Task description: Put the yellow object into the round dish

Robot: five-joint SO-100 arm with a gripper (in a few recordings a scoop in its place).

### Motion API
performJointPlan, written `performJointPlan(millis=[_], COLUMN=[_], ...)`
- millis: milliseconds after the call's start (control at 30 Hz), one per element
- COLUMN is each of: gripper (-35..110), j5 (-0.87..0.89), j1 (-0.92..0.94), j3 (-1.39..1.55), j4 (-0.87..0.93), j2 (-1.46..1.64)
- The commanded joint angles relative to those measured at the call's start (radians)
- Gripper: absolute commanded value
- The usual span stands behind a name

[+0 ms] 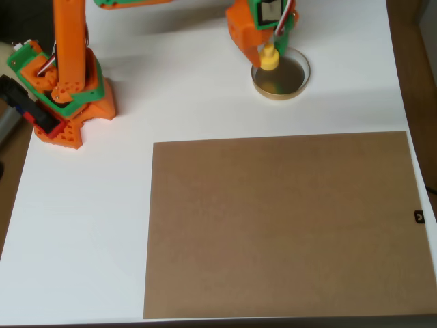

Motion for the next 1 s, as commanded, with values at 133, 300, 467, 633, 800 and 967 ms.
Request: performJointPlan(millis=[133,300,467,633,800,967], gripper=[0,0,5,18,23,24], j5=[0.003,0.006,0.009,0.006,0.006,0.002], j1=[-0.028,-0.028,-0.020,-0.021,-0.023,-0.015], j3=[-0.141,-0.190,-0.216,-0.218,-0.221,-0.219], j4=[0.023,0.035,0.037,0.038,0.044,0.063], j2=[-0.038,-0.078,-0.104,-0.107,-0.107,-0.097])
